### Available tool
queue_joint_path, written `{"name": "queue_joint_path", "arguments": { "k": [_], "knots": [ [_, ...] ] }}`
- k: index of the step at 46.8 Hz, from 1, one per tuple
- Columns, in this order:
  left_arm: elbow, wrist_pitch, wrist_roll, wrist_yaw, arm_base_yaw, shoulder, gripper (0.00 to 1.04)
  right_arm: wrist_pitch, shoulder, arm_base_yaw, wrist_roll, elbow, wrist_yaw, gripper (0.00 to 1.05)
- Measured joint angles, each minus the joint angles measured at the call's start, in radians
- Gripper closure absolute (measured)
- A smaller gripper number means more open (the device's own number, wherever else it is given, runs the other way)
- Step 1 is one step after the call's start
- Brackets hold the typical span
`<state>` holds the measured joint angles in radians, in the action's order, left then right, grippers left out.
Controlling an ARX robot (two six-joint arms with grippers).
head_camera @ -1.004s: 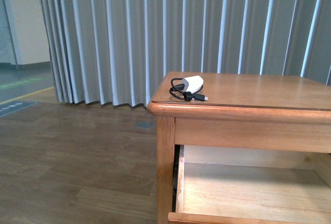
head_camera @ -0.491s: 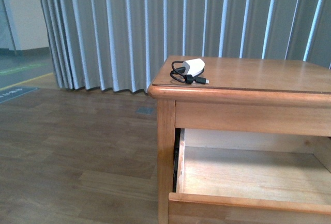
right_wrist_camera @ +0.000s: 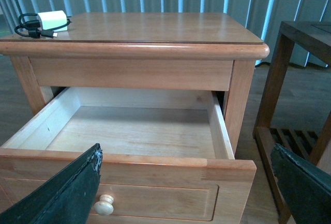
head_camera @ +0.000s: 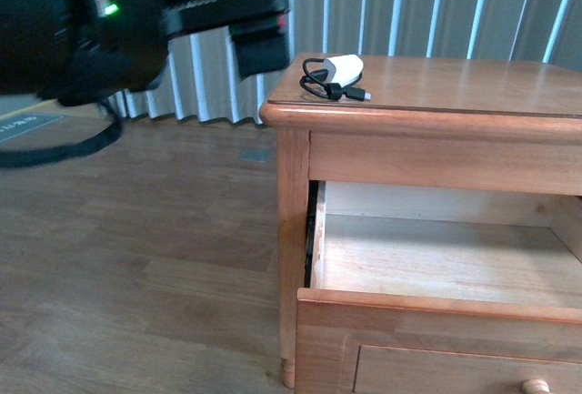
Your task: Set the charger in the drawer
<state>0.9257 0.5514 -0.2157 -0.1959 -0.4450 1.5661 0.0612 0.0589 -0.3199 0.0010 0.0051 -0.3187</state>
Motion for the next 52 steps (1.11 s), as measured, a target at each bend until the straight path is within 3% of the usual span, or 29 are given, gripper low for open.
{"name": "queue_joint_path", "arguments": {
  "k": [14, 40, 52],
  "knots": [
    [0.44, -0.163, -0.15, 0.05, -0.014, 0.297, 0.06, 0.0, 0.0, 0.0, 0.0, 0.0, 0.0, 0.08],
    [0.88, -0.314, -0.258, 0.087, -0.022, 0.651, 0.06, 0.0, 0.0, 0.0, 0.0, 0.0, 0.0, 0.08],
    [0.98, -0.449, -0.237, 0.122, -0.042, 0.698, 0.52, 0.0, 0.0, 0.0, 0.0, 0.0, 0.0, 0.08]
  ]
}}
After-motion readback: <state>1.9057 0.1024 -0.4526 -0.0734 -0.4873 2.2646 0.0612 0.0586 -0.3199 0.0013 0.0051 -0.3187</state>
